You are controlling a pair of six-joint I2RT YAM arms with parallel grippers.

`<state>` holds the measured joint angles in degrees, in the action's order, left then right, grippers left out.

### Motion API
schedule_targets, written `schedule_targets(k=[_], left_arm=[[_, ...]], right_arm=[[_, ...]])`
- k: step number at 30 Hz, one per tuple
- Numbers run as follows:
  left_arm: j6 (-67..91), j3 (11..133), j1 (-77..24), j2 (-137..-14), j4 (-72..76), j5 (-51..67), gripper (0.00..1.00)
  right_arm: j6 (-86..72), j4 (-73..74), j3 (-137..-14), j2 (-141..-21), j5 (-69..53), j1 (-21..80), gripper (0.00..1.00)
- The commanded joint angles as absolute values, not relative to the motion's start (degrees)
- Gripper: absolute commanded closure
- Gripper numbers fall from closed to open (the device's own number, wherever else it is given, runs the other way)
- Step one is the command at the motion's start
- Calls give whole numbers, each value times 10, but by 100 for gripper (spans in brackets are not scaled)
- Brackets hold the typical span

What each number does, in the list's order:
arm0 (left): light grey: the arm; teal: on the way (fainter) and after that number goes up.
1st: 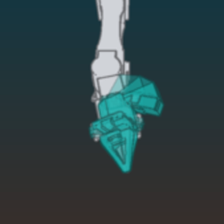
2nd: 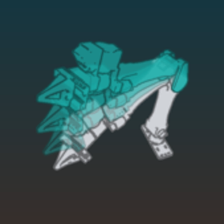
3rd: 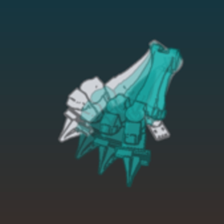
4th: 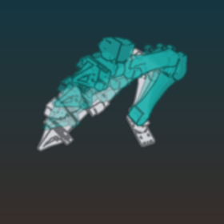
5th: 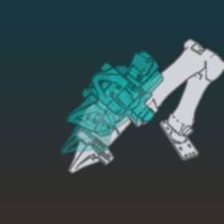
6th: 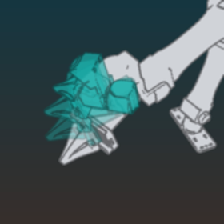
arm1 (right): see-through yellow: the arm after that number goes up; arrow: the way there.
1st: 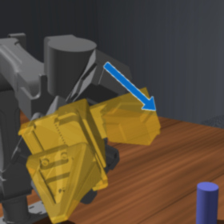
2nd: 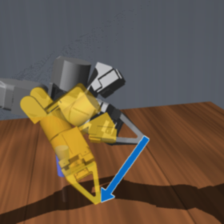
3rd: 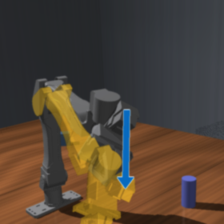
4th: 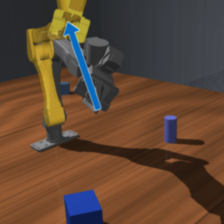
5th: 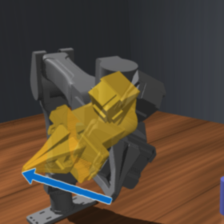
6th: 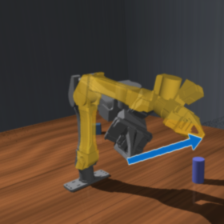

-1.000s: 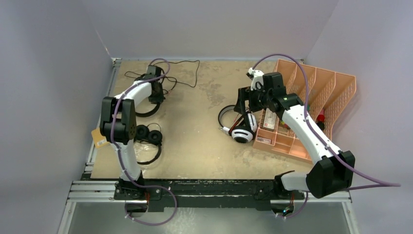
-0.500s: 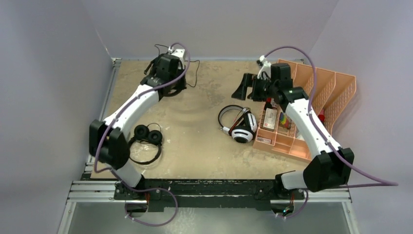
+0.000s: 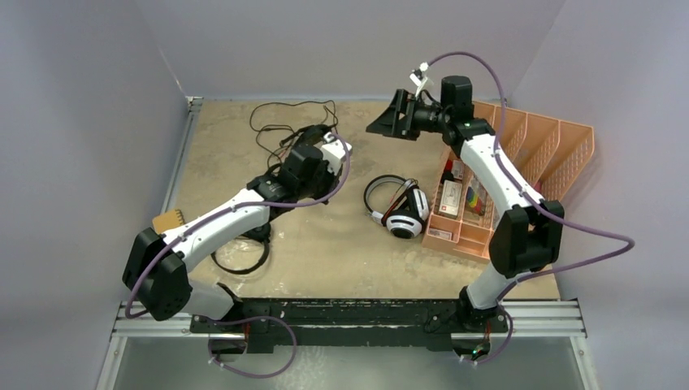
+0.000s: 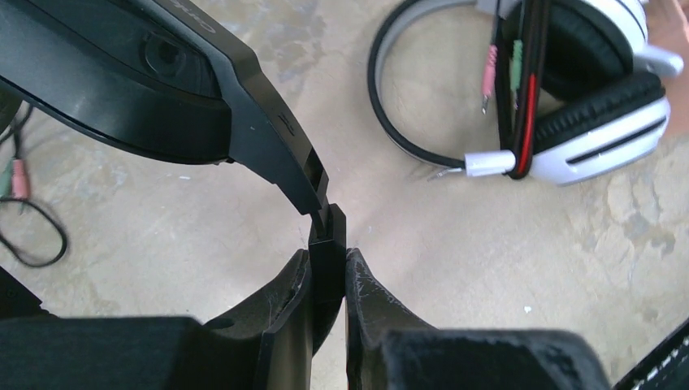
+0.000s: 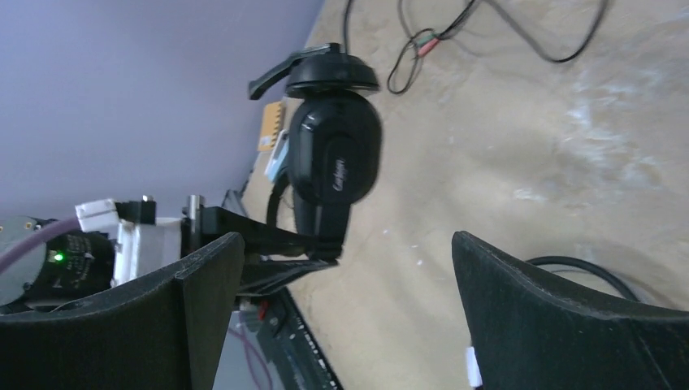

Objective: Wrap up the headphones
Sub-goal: Pick up the headphones from the center of the board.

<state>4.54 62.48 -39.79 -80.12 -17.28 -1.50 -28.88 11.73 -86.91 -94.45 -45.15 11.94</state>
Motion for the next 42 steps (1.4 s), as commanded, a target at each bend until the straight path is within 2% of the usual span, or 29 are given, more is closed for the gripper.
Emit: schedule_targets(k=[1,5,12,19,22,25,26,27,28,30,38,42], left_arm=[[-17,612,-407,-771,-85,21,100],[-11,606,-408,-770,-68,27,100],[-4,596,-409,-762,-38,28,100],[11,613,-409,-764,-51,42,100],[16,618,-411,-763,-57,35,100],[41,631,-411,-761,-81,11,100],[53,633,-411,-755,-86,3,95],[68,630,-411,-746,-85,2,81],[88,625,-411,-733,-75,-11,69],[137,621,-412,-704,-69,-34,55],[381,713,-404,-679,-204,-113,42],[444,711,-340,-643,-251,-151,38]], right_arm=[[-354,18,-834,-951,-528,151,1],[-377,-5,-796,-964,-527,185,5],[-434,-111,-721,-966,-522,217,20],[-457,-149,-719,-997,-503,240,30],[-495,-210,-711,-1012,-503,242,47],[-544,-318,-680,-1012,-507,243,72],[-557,-351,-669,-1007,-507,243,83],[-577,-388,-650,-1003,-505,243,95],[-597,-430,-639,-1000,-501,241,100],[-625,-499,-627,-1001,-496,232,100],[-618,-566,-663,-1007,-495,202,100],[-596,-554,-667,-983,-483,185,100]])
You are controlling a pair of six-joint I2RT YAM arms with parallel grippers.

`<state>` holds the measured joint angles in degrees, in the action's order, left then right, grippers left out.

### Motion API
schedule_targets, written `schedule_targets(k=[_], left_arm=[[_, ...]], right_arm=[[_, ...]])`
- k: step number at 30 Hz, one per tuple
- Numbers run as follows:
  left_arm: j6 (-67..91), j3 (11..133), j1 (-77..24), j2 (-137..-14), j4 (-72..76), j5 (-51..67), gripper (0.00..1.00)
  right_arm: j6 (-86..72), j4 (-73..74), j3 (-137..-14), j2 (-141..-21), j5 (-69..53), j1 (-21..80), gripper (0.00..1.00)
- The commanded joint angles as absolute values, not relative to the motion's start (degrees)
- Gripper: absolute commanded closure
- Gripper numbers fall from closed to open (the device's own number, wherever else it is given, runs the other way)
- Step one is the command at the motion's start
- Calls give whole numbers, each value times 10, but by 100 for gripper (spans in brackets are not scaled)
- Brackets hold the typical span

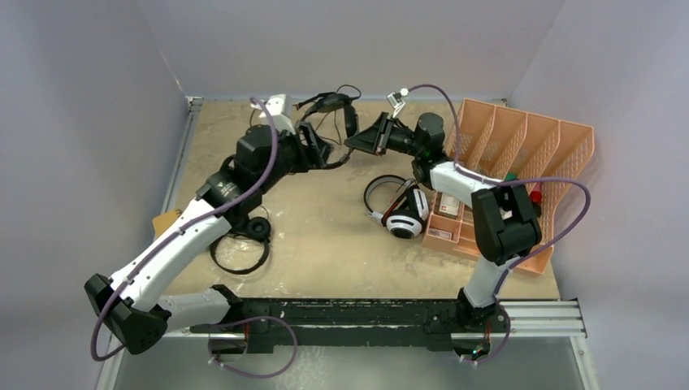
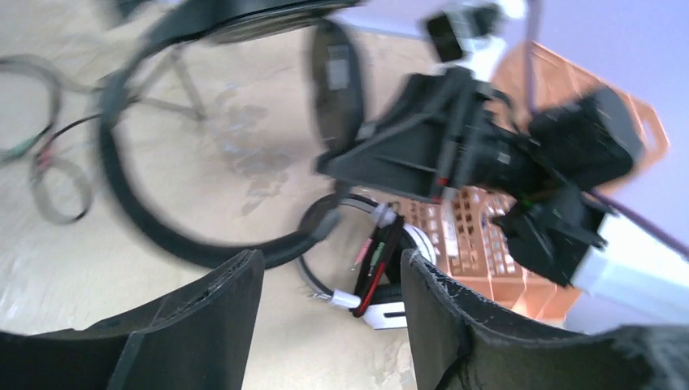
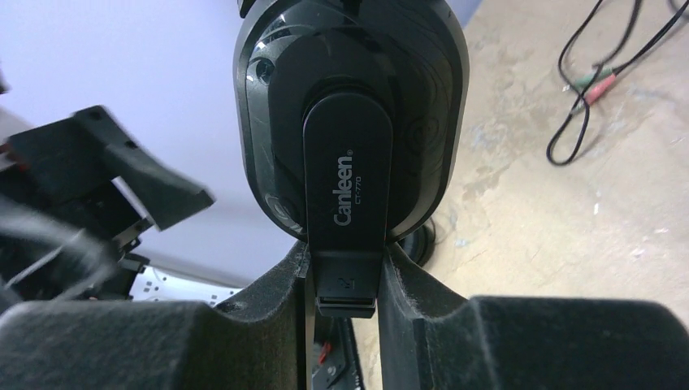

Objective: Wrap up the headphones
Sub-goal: Pick up the headphones from the center of the board.

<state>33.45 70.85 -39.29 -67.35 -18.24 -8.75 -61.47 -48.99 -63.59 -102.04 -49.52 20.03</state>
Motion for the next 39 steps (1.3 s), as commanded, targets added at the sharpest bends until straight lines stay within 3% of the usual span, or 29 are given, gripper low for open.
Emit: schedule_targets(k=[1,4,9,20,26,29,33,36,39], left_arm=[[447,695,-321,-624,-240,-167,35],[469,666,-305,-588,-221,-210,33],[539,629,-289,-600,-150,-138,34],[685,519,-279,-664,300,41,20],[723,498,-279,-707,379,41,21],[733,494,-279,-721,409,32,27],[745,489,-279,-736,440,29,45],[744,496,-273,-740,441,43,71],[711,508,-252,-721,390,50,90]], right_arm=[[-590,-547,-668,-978,-483,180,100],[-582,-538,-667,-957,-484,166,100],[-554,-514,-664,-910,-463,162,100],[-575,-556,-642,-865,-433,167,100],[-588,-585,-641,-865,-406,199,100],[-581,-586,-635,-861,-372,214,100],[-572,-597,-612,-853,-313,237,100],[-560,-598,-606,-850,-290,247,100],[-551,-582,-603,-846,-289,250,100]])
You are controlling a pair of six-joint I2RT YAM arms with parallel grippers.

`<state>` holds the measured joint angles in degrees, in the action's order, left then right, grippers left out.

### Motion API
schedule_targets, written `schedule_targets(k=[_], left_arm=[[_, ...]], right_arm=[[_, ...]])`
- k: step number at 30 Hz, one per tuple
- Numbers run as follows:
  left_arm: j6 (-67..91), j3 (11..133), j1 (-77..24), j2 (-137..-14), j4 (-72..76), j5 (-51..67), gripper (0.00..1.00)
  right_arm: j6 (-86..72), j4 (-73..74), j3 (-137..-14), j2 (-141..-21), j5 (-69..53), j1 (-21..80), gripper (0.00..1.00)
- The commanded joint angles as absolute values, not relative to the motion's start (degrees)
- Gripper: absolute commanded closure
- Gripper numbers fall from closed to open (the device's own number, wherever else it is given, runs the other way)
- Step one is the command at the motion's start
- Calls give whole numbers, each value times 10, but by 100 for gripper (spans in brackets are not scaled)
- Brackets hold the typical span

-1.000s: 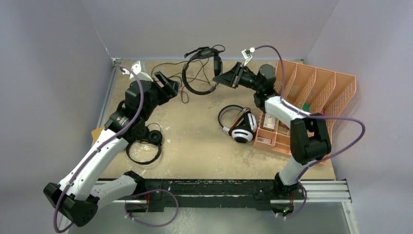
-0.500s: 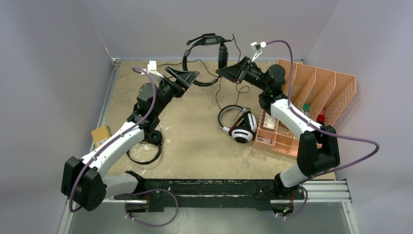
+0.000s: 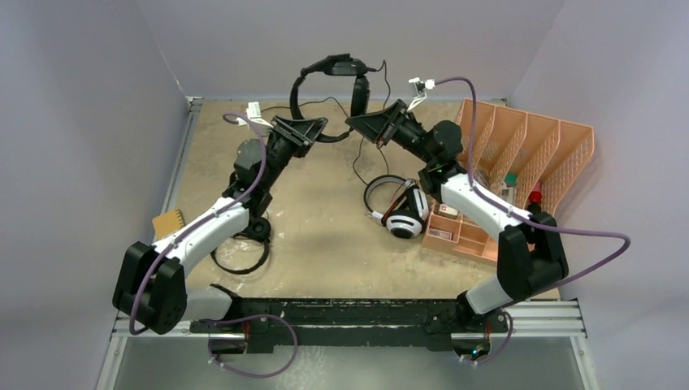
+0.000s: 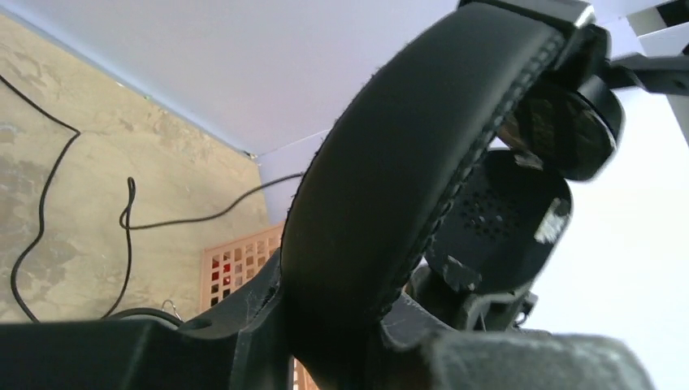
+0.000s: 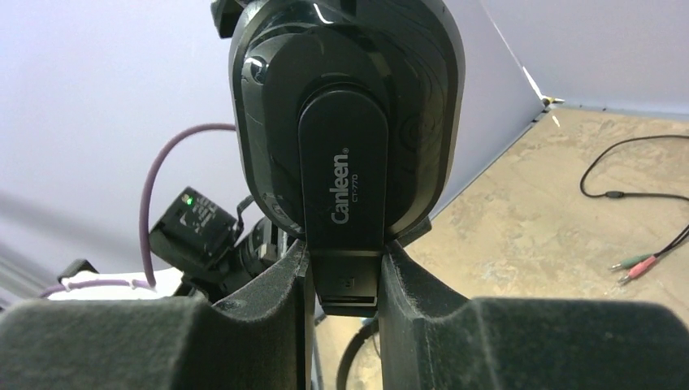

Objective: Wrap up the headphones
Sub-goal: Pick up the headphones from the center of the board.

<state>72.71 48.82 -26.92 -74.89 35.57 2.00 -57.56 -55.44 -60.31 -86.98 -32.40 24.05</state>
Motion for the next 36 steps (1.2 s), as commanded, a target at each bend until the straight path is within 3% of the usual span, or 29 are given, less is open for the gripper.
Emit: schedule_targets(k=[1,2,7,11,15,19,25,32,36], left_arm=[[697,516,-235,-714,361,58,98],[684,523,-218,-707,334,70,100],[670,560,-99,-698,252,213,100],[630,603,-43,-699,162,317,100],[542,681,-38,-697,-35,304,100],[541,709,-38,-681,-89,266,100],[450,759,-39,-676,-239,139,100],[486,738,-39,-658,-227,33,100],[550,706,-39,-667,-165,61,100]], right_arm=[[-538,-561,-608,-843,-296,249,100],[-523,-532,-613,-841,-309,250,98],[-380,-295,-624,-815,-341,240,45],[-236,-138,-623,-772,-279,221,13],[-194,-113,-637,-768,-330,167,6],[-135,-112,-683,-791,-403,157,4],[-220,-179,-725,-788,-407,168,3],[-323,-190,-682,-749,-242,249,6],[-404,-301,-660,-787,-253,290,13]])
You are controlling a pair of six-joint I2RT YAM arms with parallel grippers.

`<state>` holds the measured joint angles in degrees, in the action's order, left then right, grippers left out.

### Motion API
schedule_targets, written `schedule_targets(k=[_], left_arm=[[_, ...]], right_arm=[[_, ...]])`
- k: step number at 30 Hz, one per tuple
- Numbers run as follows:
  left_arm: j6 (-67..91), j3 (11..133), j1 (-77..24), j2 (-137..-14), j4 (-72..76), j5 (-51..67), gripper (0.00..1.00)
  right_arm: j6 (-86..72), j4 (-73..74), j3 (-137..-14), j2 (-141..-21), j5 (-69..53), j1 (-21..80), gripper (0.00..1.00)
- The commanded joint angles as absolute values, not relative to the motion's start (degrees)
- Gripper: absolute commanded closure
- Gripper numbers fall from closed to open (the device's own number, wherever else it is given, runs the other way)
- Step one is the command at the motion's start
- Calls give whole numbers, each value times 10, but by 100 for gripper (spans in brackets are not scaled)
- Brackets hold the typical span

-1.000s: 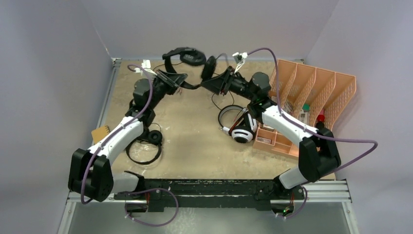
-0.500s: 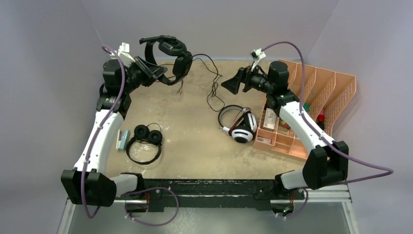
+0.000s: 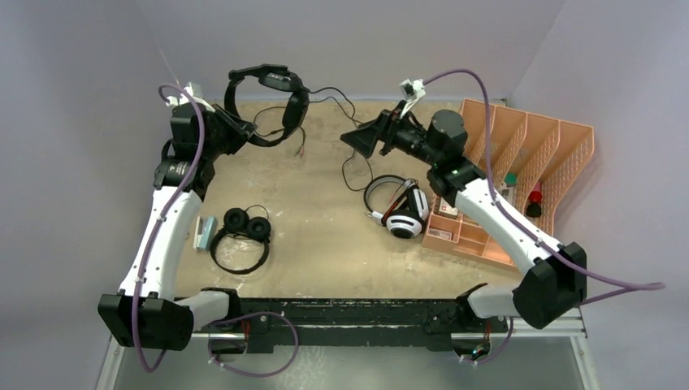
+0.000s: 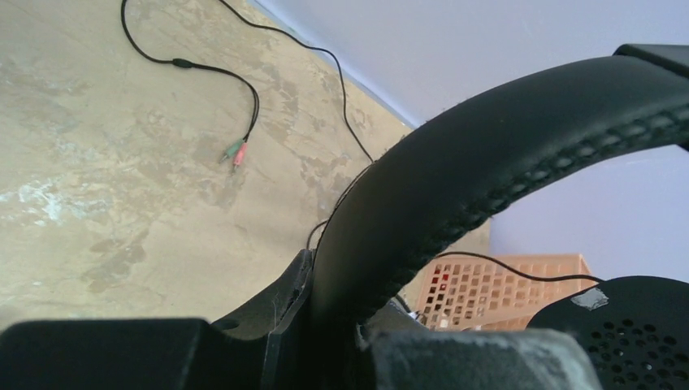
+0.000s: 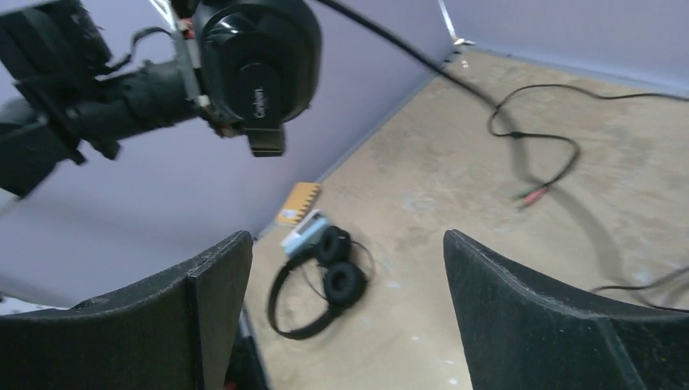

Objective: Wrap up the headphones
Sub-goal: Pick up the headphones from the center of the board, then adjust the headphones.

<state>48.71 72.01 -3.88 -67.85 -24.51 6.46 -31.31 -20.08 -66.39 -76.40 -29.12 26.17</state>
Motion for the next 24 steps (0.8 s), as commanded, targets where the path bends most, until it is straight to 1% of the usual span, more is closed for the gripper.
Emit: schedule_targets(k=[1,3,5,9,13,16,17,18,21,24], left_arm=[[560,703,-40,-670,-156,70,100],[575,696,-41,-675,-140,75,100],[579,697,-45,-678,-133,72,100],[588,690,-72,-681,-117,53,100],[583,687,-106,-689,-116,22,100],[576,687,-128,-693,-113,4,100],[567,690,-136,-693,-113,2,100],[558,696,-142,-693,-122,-19,100],[552,690,-149,-685,-120,-48,100],[557,682,-149,-687,-115,-45,100]], right_arm=[[-405,-295,-676,-803,-254,299,15],[-403,-307,-694,-823,-249,323,17],[-412,-337,-704,-843,-237,343,16],[-456,-372,-741,-910,-225,366,16],[-491,-409,-772,-958,-233,376,23],[-506,-429,-783,-978,-231,382,30],[-513,-426,-788,-983,-232,382,35],[-514,-416,-793,-985,-227,382,37],[-507,-444,-773,-975,-221,383,37],[-510,-490,-743,-960,-225,382,31]])
